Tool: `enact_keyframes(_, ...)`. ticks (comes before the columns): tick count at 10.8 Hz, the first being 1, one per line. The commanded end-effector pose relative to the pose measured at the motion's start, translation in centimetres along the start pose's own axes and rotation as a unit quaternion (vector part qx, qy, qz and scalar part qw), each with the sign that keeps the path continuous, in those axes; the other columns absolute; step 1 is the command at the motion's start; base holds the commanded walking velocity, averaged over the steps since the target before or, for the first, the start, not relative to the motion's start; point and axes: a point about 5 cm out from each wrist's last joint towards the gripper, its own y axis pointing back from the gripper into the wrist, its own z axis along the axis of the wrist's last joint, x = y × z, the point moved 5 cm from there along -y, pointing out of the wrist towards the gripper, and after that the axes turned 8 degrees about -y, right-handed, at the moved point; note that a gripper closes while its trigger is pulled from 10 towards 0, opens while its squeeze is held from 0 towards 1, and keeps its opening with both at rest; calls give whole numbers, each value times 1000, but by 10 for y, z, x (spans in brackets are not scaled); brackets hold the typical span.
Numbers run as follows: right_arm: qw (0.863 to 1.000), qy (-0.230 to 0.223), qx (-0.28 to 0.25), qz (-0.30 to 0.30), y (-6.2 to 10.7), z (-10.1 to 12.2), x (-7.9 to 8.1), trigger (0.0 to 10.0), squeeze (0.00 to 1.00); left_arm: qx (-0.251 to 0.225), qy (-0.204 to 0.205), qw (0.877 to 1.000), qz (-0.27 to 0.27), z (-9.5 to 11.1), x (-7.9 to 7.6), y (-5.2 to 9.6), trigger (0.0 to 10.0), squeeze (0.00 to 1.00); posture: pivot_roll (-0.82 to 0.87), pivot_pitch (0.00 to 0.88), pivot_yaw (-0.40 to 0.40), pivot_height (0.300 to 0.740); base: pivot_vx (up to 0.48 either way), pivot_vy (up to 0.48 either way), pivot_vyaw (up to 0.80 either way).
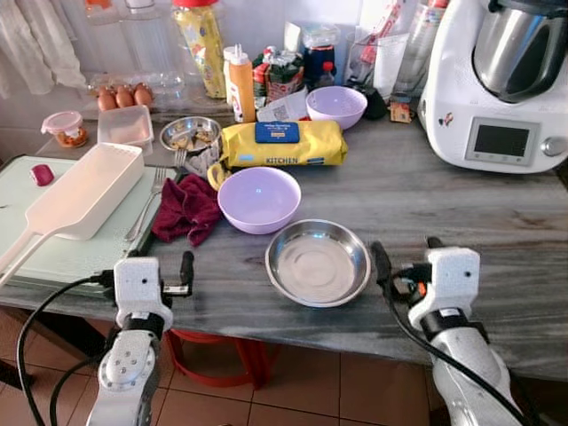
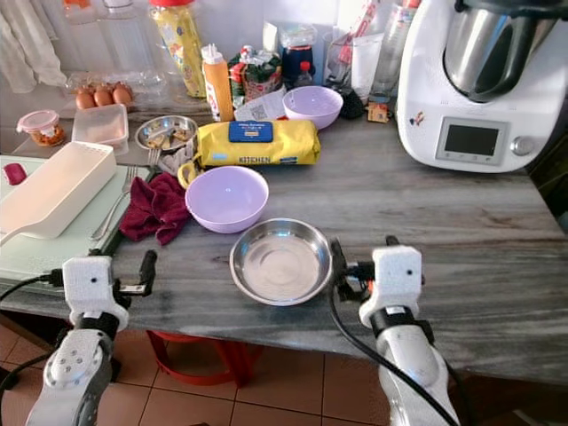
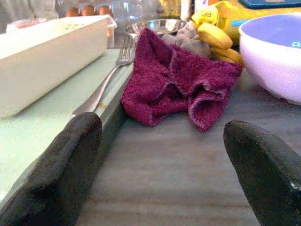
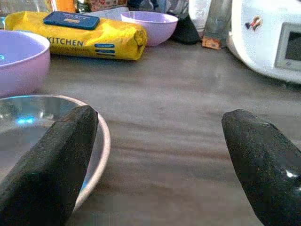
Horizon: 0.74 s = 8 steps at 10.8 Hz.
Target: Setting the table
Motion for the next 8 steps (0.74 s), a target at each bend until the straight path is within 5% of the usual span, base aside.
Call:
enact_keyframes(1,1000,3,-18,6,1,9,1,10000,0,-2,-1,1000,-7,-1,-4,0,10000,0,-47,27,9,740,0,0,0)
enact_keyframes(4,1000,15,-20,4,1,9,-3,10000,0,8,1,1000,6,-8,2,-6,10000,0,-67,27,38,740,0,0,0)
enact_keyframes(8,1000,2,-18,6,-9,11,0,10000,0,10,12,999,-36,-10,-22,-6,10000,0,-91,36,39,740,0,0,-175)
